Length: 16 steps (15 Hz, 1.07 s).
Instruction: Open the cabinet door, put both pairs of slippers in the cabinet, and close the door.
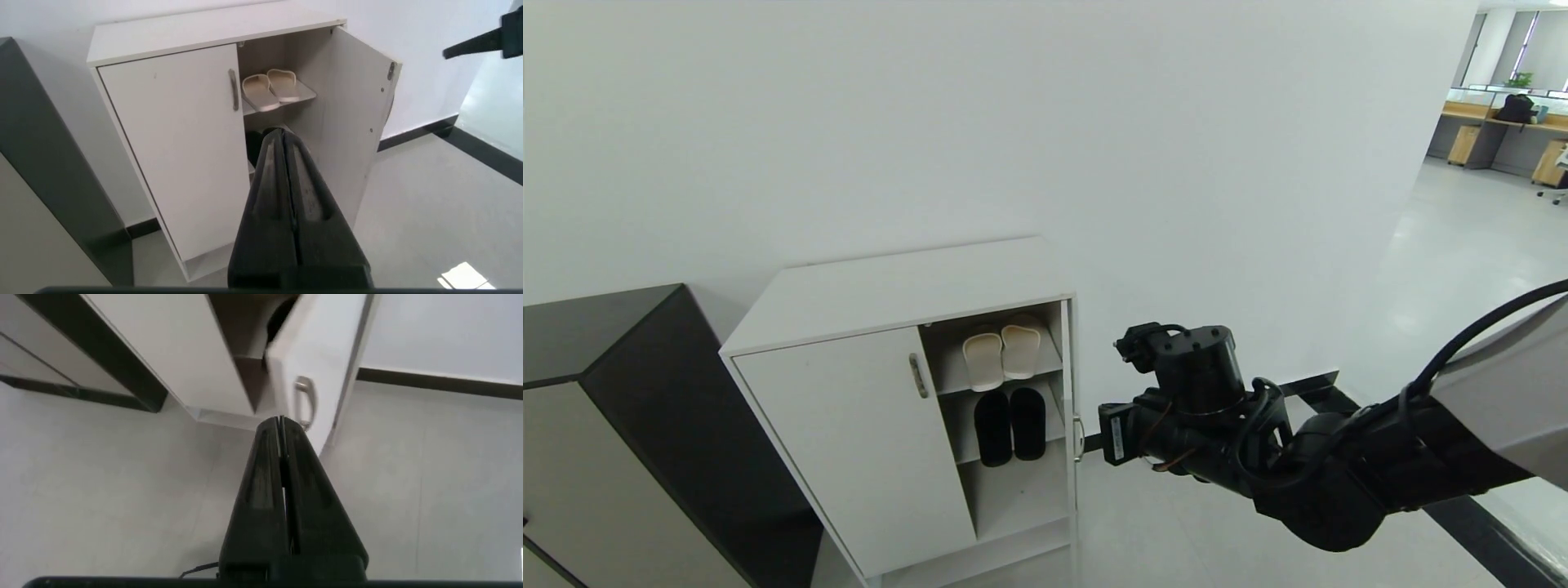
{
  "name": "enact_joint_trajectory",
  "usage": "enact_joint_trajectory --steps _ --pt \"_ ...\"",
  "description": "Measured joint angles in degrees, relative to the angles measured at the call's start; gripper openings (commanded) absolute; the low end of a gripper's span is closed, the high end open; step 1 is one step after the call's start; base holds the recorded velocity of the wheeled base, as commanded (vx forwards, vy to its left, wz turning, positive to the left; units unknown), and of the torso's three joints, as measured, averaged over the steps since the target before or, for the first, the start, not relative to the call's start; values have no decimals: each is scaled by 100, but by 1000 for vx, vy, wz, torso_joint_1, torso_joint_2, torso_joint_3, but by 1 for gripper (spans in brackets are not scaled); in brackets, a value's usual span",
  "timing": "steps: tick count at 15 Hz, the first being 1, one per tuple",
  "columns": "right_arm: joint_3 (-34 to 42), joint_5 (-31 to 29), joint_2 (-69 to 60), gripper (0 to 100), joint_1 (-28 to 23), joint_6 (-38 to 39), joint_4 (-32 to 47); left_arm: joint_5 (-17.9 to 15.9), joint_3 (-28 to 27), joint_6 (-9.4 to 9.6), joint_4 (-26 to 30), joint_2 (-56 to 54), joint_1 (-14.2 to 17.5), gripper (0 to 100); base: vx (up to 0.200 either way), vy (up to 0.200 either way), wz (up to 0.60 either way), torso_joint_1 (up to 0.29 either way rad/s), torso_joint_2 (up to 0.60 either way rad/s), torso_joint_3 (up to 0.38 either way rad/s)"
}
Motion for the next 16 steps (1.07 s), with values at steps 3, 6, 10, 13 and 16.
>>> enact_joint_trajectory --steps 3,6,10,13,16 --pt "135 11 -148 0 21 -122 5 2 0 0 0 0 0 0 0 0 0 0 0 0" --pt "180 9 -193 0 18 -194 2 0 0 0 0 0 0 0 0 0 400 0 0 0" --pt "188 7 -206 0 16 -211 0 0 0 0 2 0 5 0 0 0 600 6 5 2" --pt "199 -22 -204 0 21 -221 -2 -2 0 0 0 0 7 0 0 0 400 0 2 2" --pt "202 -118 -204 0 -61 -506 -11 2 0 0 0 0 0 0 0 0 0 0 0 0"
